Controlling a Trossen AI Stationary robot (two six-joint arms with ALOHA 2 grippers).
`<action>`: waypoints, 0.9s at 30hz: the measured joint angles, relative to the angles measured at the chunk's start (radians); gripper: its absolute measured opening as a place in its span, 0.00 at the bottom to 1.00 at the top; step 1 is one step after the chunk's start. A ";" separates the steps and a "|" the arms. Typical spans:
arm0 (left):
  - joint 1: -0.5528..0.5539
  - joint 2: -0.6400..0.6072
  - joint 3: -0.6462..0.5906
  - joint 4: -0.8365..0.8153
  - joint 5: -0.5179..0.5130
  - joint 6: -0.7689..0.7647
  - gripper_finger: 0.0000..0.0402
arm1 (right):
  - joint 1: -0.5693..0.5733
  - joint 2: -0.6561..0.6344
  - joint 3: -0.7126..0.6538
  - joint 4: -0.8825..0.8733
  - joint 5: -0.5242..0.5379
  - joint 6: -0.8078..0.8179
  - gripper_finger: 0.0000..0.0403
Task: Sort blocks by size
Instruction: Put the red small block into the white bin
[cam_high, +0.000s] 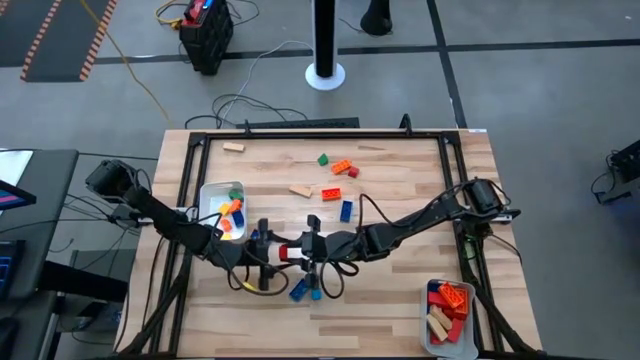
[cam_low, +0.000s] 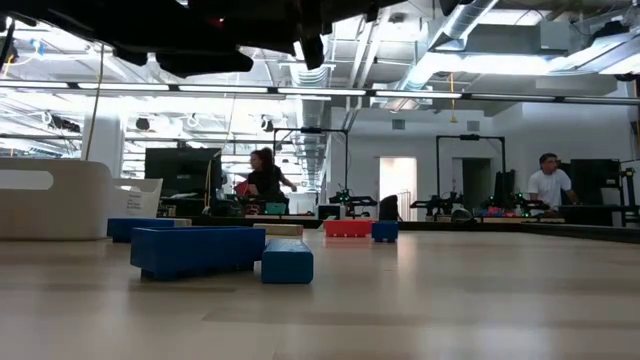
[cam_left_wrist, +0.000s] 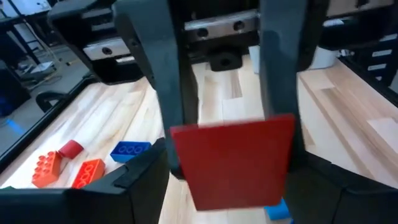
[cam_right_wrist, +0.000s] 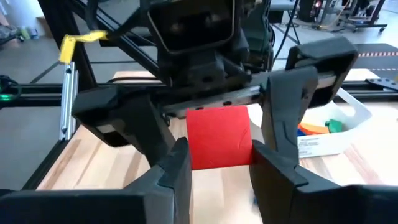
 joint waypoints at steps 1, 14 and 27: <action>0.001 0.000 0.000 0.002 0.000 0.000 0.64 | 0.000 0.000 0.000 -0.002 0.000 0.000 0.38; 0.013 0.000 0.000 -0.005 -0.012 0.002 0.38 | 0.005 0.000 0.000 -0.038 0.002 0.001 0.42; 0.014 -0.018 0.004 -0.080 -0.027 -0.053 0.32 | 0.005 -0.042 0.001 -0.123 -0.010 0.035 0.61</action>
